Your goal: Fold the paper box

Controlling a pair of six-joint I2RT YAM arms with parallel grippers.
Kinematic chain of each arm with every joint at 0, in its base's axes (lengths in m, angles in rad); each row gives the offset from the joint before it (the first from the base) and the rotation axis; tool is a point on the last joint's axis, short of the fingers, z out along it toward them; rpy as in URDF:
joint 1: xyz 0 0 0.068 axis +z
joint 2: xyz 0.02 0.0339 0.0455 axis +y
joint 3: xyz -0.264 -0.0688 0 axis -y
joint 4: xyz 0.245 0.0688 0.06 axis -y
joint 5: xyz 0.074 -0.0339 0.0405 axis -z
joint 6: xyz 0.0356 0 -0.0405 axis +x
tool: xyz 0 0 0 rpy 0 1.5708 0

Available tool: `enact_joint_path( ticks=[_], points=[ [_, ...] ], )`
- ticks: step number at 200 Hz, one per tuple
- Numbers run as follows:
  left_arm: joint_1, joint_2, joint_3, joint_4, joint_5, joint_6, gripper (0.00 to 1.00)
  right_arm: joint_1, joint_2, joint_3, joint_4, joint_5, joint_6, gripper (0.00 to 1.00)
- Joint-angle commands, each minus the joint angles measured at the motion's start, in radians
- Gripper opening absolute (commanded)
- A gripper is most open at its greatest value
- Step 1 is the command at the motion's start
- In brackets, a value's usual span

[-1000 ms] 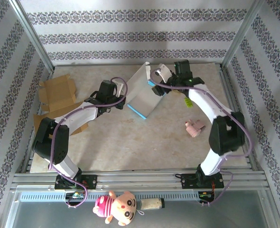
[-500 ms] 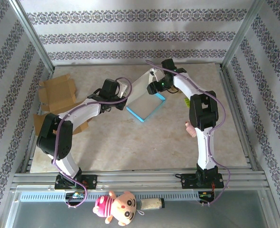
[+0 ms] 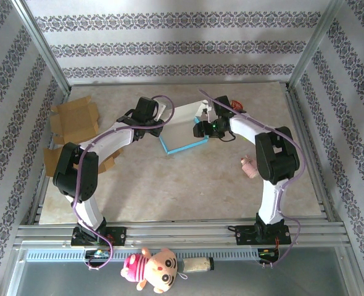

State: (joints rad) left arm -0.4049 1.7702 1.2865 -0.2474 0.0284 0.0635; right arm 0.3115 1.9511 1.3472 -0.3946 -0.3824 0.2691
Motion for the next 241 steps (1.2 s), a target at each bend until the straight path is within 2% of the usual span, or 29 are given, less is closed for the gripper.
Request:
enact_joint_path(
  ticks=[1, 54, 86, 101, 126, 141, 172, 192, 216, 241],
  points=[
    [-0.006, -0.030, -0.028, 0.040, -0.017, -0.003, 0.31, 0.011, -0.093, -0.055, 0.057, -0.006, 0.087, 0.72],
    [-0.006, -0.150, -0.102, 0.039, -0.077, 0.001, 0.58, -0.020, -0.313, -0.105, 0.006, 0.000, -0.010, 0.78],
    [-0.006, -0.296, -0.175, 0.064, -0.028, -0.134, 0.68, -0.067, -0.346, -0.049, 0.035, 0.005, -0.199, 0.87],
    [0.003, -0.348, -0.170, 0.029, 0.008, -0.263, 0.72, -0.090, -0.290, 0.031, 0.022, -0.079, -0.288, 0.93],
    [0.067, -0.340, -0.083, -0.131, 0.174, -0.504, 0.72, -0.122, -0.118, 0.281, -0.112, -0.237, -0.333, 0.96],
    [0.101, -0.320, -0.053, -0.195, 0.239, -0.579, 0.74, -0.129, -0.027, 0.410, -0.170, -0.263, -0.340, 0.98],
    [0.154, -0.235, 0.059, -0.343, 0.309, -0.641, 0.79, -0.131, 0.128, 0.619, -0.273, -0.267, -0.326, 0.98],
    [0.161, -0.194, 0.111, -0.363, 0.332, -0.665, 0.81, -0.119, 0.212, 0.727, -0.354, -0.263, -0.328, 0.97],
    [0.163, -0.172, 0.108, -0.297, 0.368, -0.687, 0.82, -0.107, 0.252, 0.762, -0.383, -0.282, -0.336, 0.93],
    [0.162, -0.114, 0.144, -0.322, 0.349, -0.624, 0.84, -0.097, 0.270, 0.763, -0.385, -0.288, -0.325, 0.88]
  ],
)
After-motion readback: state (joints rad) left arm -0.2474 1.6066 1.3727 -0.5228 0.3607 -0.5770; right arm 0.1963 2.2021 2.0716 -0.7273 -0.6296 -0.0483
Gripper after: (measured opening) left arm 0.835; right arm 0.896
